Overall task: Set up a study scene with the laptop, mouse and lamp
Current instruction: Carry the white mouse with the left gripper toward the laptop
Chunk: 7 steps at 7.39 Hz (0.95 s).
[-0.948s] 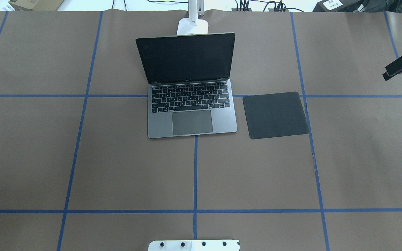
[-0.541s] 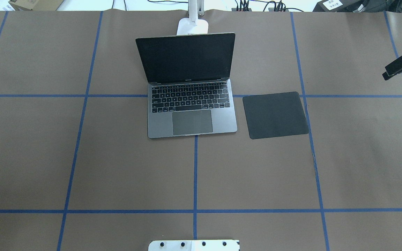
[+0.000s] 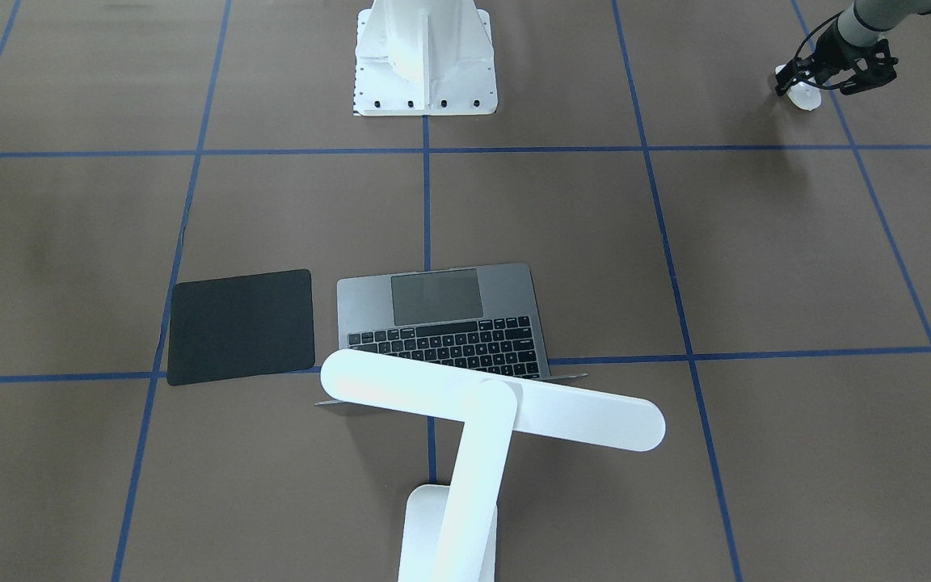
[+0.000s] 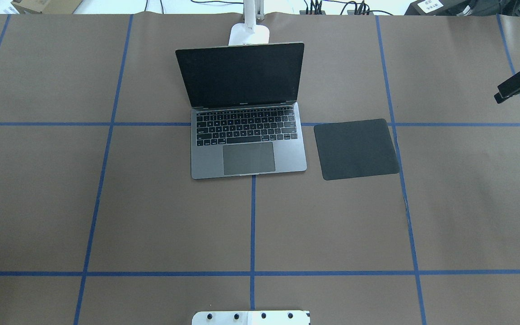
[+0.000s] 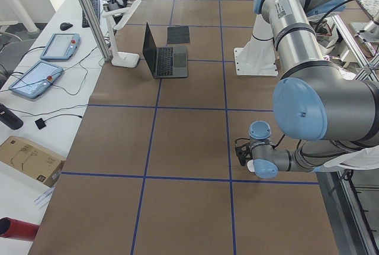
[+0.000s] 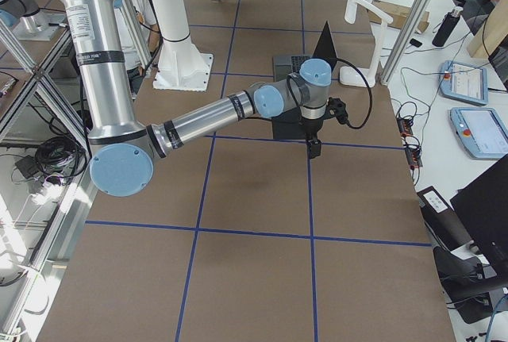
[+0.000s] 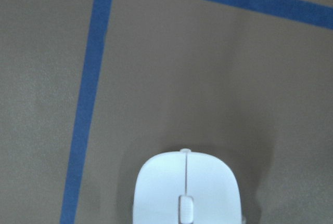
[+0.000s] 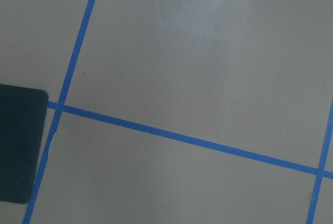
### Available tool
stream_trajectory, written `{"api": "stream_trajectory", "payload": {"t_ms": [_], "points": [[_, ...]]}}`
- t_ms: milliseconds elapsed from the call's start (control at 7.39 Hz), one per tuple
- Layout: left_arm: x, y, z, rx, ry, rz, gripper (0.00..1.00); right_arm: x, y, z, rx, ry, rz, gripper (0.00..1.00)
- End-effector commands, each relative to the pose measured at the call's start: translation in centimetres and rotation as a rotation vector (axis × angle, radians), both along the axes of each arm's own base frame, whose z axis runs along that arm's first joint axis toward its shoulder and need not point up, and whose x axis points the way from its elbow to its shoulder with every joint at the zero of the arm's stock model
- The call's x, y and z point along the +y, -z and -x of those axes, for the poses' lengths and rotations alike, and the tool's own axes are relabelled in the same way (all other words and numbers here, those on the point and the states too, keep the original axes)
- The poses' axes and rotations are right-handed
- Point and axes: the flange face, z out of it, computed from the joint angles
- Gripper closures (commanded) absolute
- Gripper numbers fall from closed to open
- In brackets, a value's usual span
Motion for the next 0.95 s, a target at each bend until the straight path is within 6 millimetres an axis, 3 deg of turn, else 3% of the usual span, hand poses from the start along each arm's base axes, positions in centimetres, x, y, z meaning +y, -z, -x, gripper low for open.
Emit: {"api": "stream_trajectory", "payload": {"t_ms": [0,135,541,812], "points": [[0.1,0.2,0.0,0.019,0.010,0.016,0.82,0.0,0.1,0.1,-0.002,-0.006,0.006,0.01],[0.1,0.5,0.3,0.041,0.011,0.017,1.00,0.1,0.1,0.3,-0.002,-0.004,0.007,0.01],[-0.1,1.6,1.4,0.103,0.018,0.011,1.00,0.3,0.3,1.0,-0.005,-0.004,0.017,0.01],[-0.1,6.0,-0.7,0.203,0.019,0.007,1.00,0.2,-0.2,1.8,0.000,0.009,0.026,0.01]]}}
